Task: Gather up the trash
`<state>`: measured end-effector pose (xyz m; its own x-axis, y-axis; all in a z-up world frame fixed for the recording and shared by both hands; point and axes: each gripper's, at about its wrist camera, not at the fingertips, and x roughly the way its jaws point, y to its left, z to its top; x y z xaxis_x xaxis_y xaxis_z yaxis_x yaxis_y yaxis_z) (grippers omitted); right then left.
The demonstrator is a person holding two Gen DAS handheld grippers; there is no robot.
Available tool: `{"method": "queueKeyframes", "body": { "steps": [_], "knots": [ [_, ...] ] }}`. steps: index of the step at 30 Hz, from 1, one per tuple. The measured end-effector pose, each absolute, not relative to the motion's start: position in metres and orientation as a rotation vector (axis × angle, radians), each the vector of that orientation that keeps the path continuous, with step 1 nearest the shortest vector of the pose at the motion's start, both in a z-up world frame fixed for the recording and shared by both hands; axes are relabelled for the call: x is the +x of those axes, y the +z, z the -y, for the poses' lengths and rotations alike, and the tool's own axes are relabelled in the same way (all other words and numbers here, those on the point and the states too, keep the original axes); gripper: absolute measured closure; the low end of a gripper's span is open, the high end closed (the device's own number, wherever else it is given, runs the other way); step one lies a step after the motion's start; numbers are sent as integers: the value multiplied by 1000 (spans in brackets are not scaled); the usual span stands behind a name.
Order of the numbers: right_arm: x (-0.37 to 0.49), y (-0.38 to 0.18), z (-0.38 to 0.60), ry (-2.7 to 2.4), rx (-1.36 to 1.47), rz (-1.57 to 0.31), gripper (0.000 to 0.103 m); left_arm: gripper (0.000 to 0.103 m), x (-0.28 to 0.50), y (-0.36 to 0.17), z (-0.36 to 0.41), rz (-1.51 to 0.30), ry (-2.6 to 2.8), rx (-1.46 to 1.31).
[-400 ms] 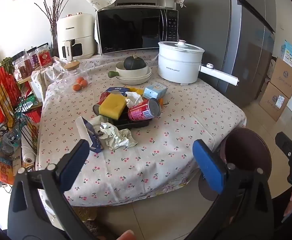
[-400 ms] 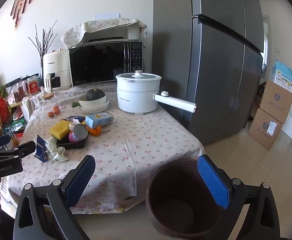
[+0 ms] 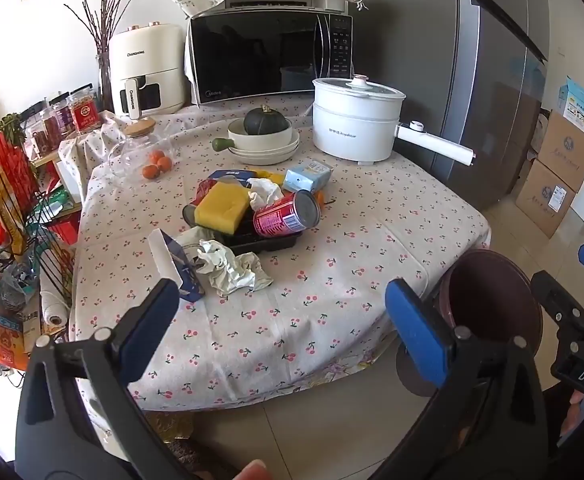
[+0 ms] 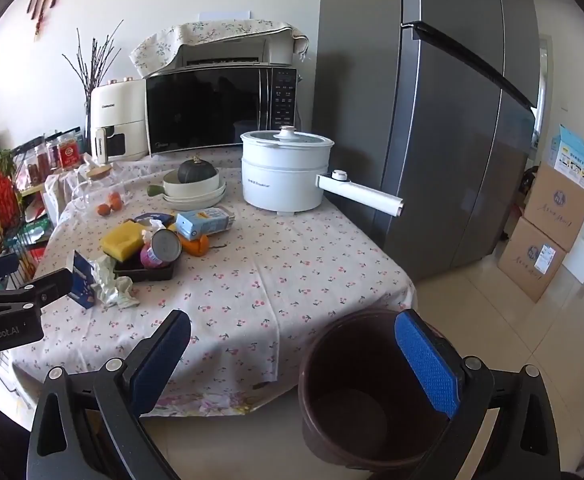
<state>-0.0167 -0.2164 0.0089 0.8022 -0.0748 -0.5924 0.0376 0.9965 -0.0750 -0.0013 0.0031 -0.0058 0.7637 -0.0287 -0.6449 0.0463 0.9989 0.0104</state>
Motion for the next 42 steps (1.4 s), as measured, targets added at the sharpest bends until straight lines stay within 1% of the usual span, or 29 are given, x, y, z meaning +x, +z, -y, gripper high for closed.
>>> {"method": "queueKeyframes", "body": {
  "steps": [9, 10, 16, 42],
  "knots": [
    [-19, 2, 204, -58, -77, -623, 0, 1, -2, -9, -7, -715, -33, 28],
    [-24, 9, 204, -56, -82, -618, 0, 1, -2, -9, -7, -714, -33, 27],
    [-25, 10, 203, -51, -85, -613, 0, 1, 0, -10, -9, -725, -22, 23],
    [-25, 10, 201, -51, -89, -607, 0, 1, 1, -11, -9, -736, -22, 18]
  ]
}}
